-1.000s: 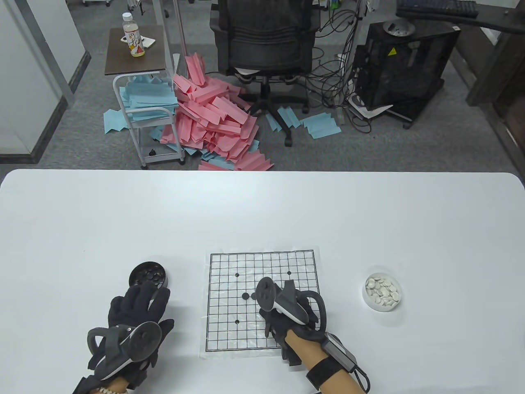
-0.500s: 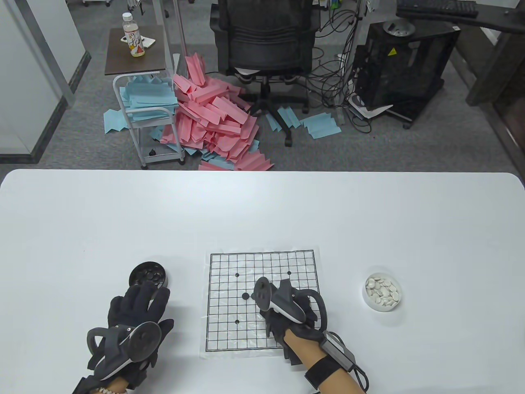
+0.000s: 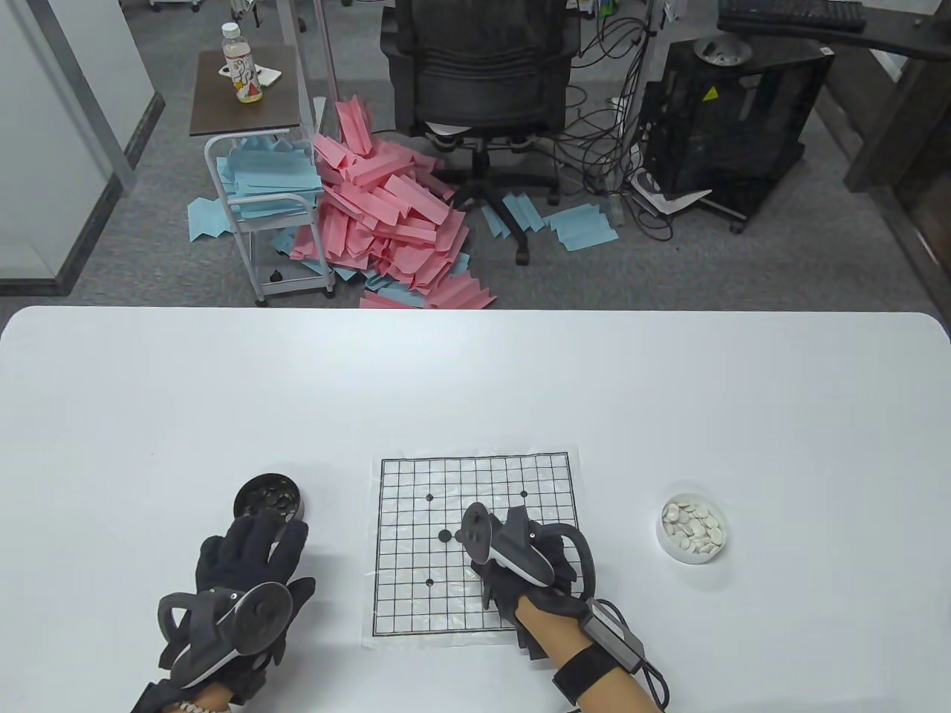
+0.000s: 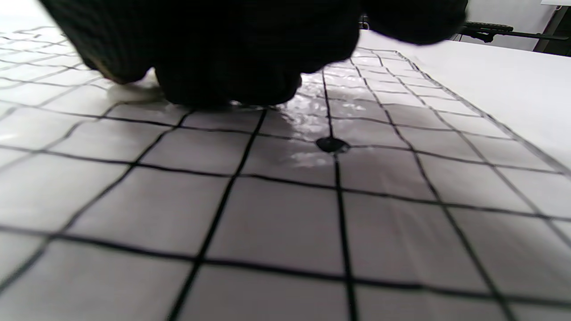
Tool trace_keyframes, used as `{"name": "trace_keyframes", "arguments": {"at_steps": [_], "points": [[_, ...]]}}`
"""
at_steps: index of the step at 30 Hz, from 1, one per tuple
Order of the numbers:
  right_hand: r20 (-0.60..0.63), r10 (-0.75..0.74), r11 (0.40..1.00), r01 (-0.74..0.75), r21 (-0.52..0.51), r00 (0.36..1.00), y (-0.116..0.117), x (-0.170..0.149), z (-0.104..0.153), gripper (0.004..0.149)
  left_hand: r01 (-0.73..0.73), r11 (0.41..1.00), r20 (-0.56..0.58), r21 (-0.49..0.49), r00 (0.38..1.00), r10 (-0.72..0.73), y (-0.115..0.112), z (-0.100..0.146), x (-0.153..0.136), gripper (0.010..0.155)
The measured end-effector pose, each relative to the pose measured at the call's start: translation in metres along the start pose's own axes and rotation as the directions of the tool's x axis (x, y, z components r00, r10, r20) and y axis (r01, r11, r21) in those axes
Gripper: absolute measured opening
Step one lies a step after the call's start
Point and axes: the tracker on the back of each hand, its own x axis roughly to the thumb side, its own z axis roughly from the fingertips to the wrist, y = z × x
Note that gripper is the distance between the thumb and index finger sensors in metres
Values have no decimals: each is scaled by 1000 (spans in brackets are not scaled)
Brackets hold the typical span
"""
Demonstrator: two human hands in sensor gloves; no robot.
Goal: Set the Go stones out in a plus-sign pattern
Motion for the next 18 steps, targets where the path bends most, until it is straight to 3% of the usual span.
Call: {"name": "trace_keyframes", "arguments": {"at_steps": [10,18], "points": [[-9,-43,998,42,-44,999,-8,-10,2,35,-1,1000,1,0,1000,1,0,0,0,76],[-20,-9,943,2,-332,1000,-45,-50,24,50,-4,1000,5,-6,1000,4,-1,0,1,76]]}}
